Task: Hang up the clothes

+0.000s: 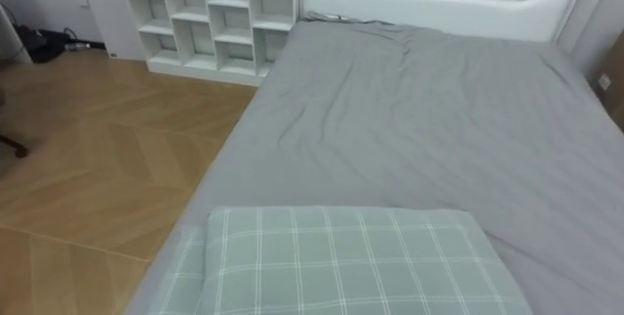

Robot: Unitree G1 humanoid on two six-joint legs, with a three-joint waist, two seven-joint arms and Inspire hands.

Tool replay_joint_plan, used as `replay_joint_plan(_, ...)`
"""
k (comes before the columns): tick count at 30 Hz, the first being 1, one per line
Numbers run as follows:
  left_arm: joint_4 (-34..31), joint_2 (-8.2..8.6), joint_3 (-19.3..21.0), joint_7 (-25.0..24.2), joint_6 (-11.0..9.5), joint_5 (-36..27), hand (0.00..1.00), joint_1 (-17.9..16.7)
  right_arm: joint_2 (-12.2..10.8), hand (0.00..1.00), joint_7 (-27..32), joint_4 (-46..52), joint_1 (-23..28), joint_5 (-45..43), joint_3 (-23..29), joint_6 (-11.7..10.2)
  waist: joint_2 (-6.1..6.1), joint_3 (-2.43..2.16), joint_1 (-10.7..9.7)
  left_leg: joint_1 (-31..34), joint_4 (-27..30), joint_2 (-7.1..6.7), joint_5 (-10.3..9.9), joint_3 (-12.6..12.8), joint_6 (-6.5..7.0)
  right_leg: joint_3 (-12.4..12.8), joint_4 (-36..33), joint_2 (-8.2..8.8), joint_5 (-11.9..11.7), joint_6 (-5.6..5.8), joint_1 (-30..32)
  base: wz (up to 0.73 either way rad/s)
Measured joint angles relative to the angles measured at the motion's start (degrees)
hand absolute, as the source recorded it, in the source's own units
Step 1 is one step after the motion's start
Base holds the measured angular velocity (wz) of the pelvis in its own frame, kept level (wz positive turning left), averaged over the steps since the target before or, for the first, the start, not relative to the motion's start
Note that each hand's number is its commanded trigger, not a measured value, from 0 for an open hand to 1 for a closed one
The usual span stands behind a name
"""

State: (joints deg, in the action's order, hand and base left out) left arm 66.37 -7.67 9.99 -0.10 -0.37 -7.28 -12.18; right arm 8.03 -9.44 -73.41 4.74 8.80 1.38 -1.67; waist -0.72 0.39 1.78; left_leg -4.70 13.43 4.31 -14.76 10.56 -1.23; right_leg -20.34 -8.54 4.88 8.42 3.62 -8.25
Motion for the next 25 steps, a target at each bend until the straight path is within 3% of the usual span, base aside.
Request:
replay_joint_plan(14,0.0,0.06,0.0,-0.7,0.4,-0.6,0.00,-0.8,-0.1,0.00,0.6,-0.1,1.2,2.7,0.6,0.6,0.02,0.06,-0.2,-0.1,0.1,0.00,0.0,0.0,0.00,0.1,0.0,0.00,0.0,-0.01,-0.2,0.00)
replay_joint_plan(25,0.2,0.04,-1.3,-1.5,1.7,-1.1,0.00,-0.8,0.0,0.00,1.3,-0.3,1.0,4.0,0.7,1.1,0.92,0.10,-0.7,-1.0,-0.2,-0.09,0.0,0.2,0.00,1.6,0.0,-0.04,0.0,0.00,-0.8,0.00)
